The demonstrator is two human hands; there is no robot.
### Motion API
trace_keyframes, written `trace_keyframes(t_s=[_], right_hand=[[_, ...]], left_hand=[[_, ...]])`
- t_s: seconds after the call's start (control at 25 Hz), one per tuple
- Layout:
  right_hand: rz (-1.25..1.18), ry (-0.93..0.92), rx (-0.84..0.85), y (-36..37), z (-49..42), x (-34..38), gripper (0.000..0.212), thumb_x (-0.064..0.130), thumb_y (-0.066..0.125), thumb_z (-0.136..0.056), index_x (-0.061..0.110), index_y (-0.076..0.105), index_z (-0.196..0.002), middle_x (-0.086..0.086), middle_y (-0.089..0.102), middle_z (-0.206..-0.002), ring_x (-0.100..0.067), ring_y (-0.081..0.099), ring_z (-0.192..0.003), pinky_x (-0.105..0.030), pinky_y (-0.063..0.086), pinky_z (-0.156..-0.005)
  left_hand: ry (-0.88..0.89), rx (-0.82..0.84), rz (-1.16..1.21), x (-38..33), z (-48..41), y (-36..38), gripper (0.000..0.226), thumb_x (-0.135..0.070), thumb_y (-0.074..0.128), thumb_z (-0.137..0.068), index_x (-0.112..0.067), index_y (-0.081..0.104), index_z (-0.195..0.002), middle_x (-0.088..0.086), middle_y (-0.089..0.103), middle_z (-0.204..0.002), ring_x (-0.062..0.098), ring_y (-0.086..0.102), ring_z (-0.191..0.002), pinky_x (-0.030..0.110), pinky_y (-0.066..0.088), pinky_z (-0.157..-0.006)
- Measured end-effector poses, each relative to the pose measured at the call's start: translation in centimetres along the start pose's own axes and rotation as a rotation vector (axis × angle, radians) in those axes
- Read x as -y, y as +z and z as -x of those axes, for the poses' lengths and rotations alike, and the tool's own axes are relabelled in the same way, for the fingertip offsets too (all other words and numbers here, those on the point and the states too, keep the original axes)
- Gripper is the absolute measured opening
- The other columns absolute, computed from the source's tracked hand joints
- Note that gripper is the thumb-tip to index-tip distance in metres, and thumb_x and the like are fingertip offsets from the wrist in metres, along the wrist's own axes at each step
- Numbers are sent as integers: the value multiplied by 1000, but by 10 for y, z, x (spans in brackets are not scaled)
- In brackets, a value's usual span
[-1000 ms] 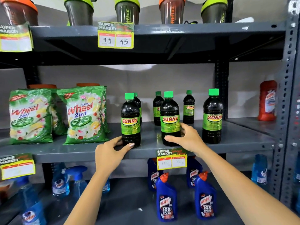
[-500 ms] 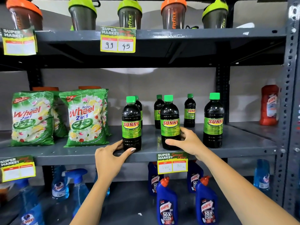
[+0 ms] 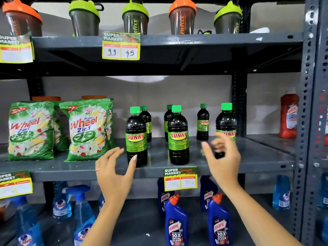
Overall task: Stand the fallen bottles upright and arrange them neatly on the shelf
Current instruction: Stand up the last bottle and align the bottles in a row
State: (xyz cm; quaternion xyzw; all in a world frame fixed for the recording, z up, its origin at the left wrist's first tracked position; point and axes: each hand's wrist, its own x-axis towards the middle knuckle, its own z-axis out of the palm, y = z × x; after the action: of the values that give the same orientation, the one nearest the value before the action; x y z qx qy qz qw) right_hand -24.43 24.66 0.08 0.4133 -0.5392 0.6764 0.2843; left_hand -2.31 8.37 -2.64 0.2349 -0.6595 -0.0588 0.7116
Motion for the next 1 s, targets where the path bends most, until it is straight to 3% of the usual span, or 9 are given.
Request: trace_keyframes(t_s=[0.08,0.12,0.24,0.32,0.36,0.44,0.52,0.72,1.0], right_hand=[[78,-1,-176,-30,-8,-12,48,30,73,-79,16,54,-120,1,51,-105,-24,54,-95,-35,48,-82],[120,105,-132,-42,-16,-23,59,32,75,-77,16,49,-127,0,48,-115,-24,52,-104,-40,47,-88],[247,436,322,-61,-36,-49,94,44,83,-68,19,34,-145,-5,47,-142,-23,47,-128,-41,42,-102],[285,437,459,-63,-39,-53,82,45,84,-65,20,48,-135,-4,60,-132,-22,57,-117,-35,46,-90],[293,407,465,-63,-39,-55,73,44,84,-64,21,55,-127,-3,66,-124,-21,61,-109,-33,46,-84],[296,382,478,-65,-42,-56,64,45,83,-65,24,60,-120,1,69,-115,-19,63,-103,-32,46,-80],[280,383,531,-66,-45,-57,63,46,82,-66,26,60,-121,3,69,-114,-19,62,-104,-32,46,-81],[201,397,641,-69,-53,-62,59,40,82,-70,28,60,-123,5,67,-118,-14,59,-102,-32,45,-86],[230,394,652,-68,-51,-68,71,61,75,-62,36,55,-126,8,66,-123,-19,60,-114,-46,46,-98]], left_hand=[[165,49,81,-31,13,12,30,-35,65,-84,-10,67,-100,0,64,-101,20,57,-98,24,42,-88],[157,188,110,-43,17,22,34,-38,64,-84,-12,65,-105,-2,63,-104,17,57,-100,29,46,-86],[-145,566,55,-60,17,54,84,-58,65,-77,-15,35,-142,-1,51,-137,18,45,-125,40,43,-100],[-321,689,-19,-65,9,72,106,-71,63,-68,-17,20,-148,-2,51,-139,20,46,-126,40,42,-99],[-339,721,-86,-69,6,78,103,-74,62,-67,-18,26,-146,-3,58,-131,21,51,-121,39,44,-96],[-277,680,-212,-74,8,86,67,-73,61,-69,-31,57,-121,-11,70,-102,15,62,-103,35,45,-88],[-250,579,-219,-77,12,86,46,-72,62,-68,-38,66,-98,-17,67,-82,8,63,-89,34,43,-86],[-305,548,-149,-78,13,84,52,-66,71,-64,-31,69,-104,-14,70,-93,1,57,-85,27,42,-86],[-336,598,-183,-78,13,84,60,-67,70,-64,-30,66,-111,-15,68,-96,-1,54,-86,25,45,-85]])
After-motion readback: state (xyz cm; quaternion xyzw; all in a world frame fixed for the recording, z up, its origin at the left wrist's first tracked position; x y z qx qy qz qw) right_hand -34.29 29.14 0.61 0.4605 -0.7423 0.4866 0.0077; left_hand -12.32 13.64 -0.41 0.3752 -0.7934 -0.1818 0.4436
